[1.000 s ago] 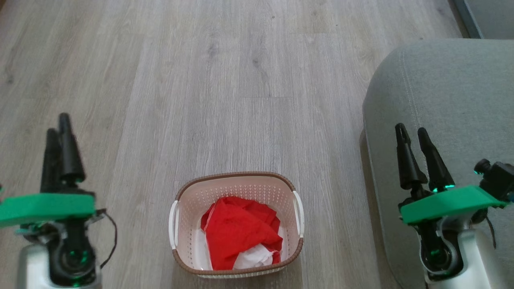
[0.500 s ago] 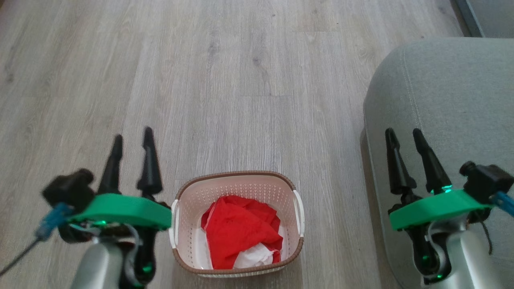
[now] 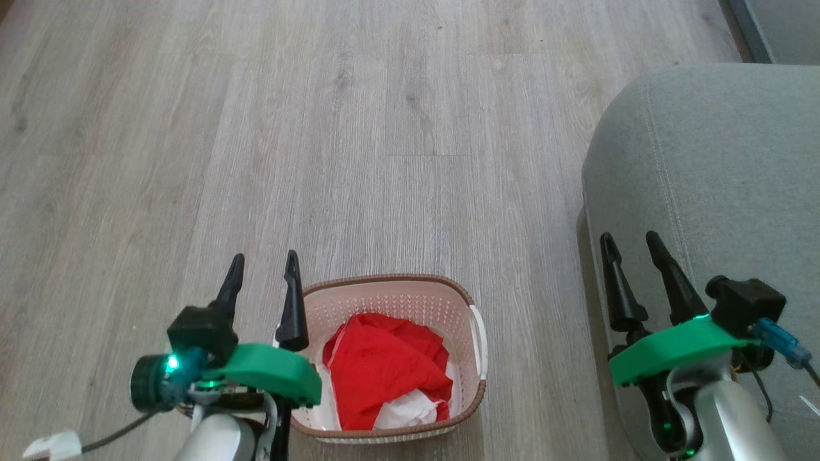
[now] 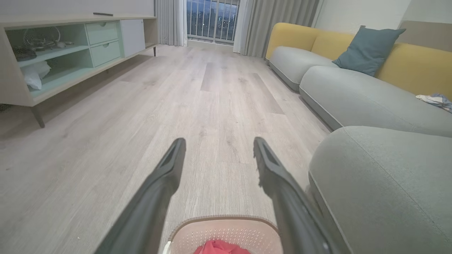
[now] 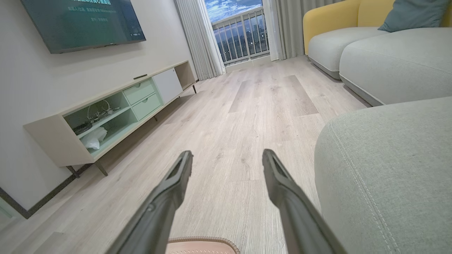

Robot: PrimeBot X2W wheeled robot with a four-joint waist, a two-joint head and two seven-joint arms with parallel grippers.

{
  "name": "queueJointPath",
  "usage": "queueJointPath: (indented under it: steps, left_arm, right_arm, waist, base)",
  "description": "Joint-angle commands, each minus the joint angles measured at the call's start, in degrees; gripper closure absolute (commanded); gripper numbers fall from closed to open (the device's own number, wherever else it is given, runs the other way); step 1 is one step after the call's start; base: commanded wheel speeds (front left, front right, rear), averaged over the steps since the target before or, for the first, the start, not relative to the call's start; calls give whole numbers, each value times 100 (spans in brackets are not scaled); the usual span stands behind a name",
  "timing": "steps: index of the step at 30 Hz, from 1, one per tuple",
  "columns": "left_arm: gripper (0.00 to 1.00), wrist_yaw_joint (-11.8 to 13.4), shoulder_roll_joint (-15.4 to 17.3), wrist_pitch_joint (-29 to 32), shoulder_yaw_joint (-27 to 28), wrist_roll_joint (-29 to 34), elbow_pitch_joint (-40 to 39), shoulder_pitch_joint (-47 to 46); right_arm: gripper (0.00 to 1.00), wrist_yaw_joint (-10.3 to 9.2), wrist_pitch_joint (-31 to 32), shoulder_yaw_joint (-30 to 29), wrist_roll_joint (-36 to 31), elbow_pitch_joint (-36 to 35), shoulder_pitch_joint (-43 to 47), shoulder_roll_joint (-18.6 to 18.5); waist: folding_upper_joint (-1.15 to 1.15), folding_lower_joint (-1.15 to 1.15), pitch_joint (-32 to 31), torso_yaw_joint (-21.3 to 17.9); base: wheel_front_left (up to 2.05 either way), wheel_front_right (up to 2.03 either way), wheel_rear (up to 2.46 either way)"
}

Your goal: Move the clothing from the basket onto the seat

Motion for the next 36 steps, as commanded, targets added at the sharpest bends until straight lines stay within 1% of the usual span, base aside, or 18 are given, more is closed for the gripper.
queueJointPath:
  steps: [1, 3, 6, 9, 14, 17, 19, 23, 27, 29, 31, 34, 36]
  left_arm:
    - [0, 105, 128, -84, 75, 188, -186, -310]
    - [0, 187, 142, -117, 22, 267, -155, -305]
    - [0, 250, 146, -168, 4, 402, -122, -298]
    - [0, 259, 133, -218, 7, 565, -112, -288]
    - [0, 168, 43, -301, 89, 849, -111, -258]
    - [0, 50, -24, -352, 126, 1042, -112, -234]
    - [0, -18, -133, -385, 250, 1084, -108, -191]
    - [0, -279, -302, -452, 547, 1313, -82, -123]
    - [0, -552, -458, -520, 794, 1549, 7, -44]
    - [0, -730, -553, -553, 950, 1517, 230, 45]
    - [0, -934, -619, -582, 1096, 1541, 483, 79]
    - [0, -1241, -670, -582, 1234, 1537, 735, 74]
    - [0, -1393, -687, -582, 1285, 1535, 856, 70]
  right_arm:
    - [0, 0, -91, 108, -56, -147, -116, 15]
    - [0, 0, -125, 58, 103, -78, -118, 15]
    - [0, 0, -175, 100, -102, -18, -144, 16]
    - [0, 0, -226, 151, -342, 17, -163, 16]
    - [0, 0, -310, 219, -734, 36, -192, 17]
    - [0, 0, -361, 245, -956, 43, -208, 18]
    - [0, 0, -395, 254, -1090, 49, -213, 18]
    - [0, 0, -462, 214, -995, 100, -215, 19]
    - [0, 0, -530, 235, -1231, 122, -240, 19]
    - [0, 0, -564, 239, -1271, 154, -239, 20]
    - [0, 0, -593, 218, -1088, 245, -232, 20]
    - [0, 0, -593, 214, -1025, 371, -251, 20]
    - [0, 0, -593, 209, -983, 436, -263, 20]
  waist:
    - [0, 0, -1, 2]
    - [0, 0, -3, 4]
    - [0, 0, -3, 6]
    - [0, 0, 0, 8]
    - [0, 0, 19, 15]
    - [0, 0, 27, 24]
    - [0, 0, 29, 33]
    - [0, 0, 24, 49]
    - [0, 0, 15, 65]
    - [0, 0, 5, 72]
    - [0, 0, -7, 74]
    - [0, 0, -11, 71]
    - [0, 0, -12, 70]
  base:
    - [0, 0, 0]
    - [0, 0, 0]
    - [0, 0, 0]
    - [0, 0, 0]
    - [0, 0, 0]
    - [0, 0, 0]
    - [0, 0, 0]
    - [0, 0, 0]
    - [0, 0, 0]
    - [0, 0, 0]
    - [0, 0, 0]
    - [0, 0, 0]
    - [0, 0, 0]
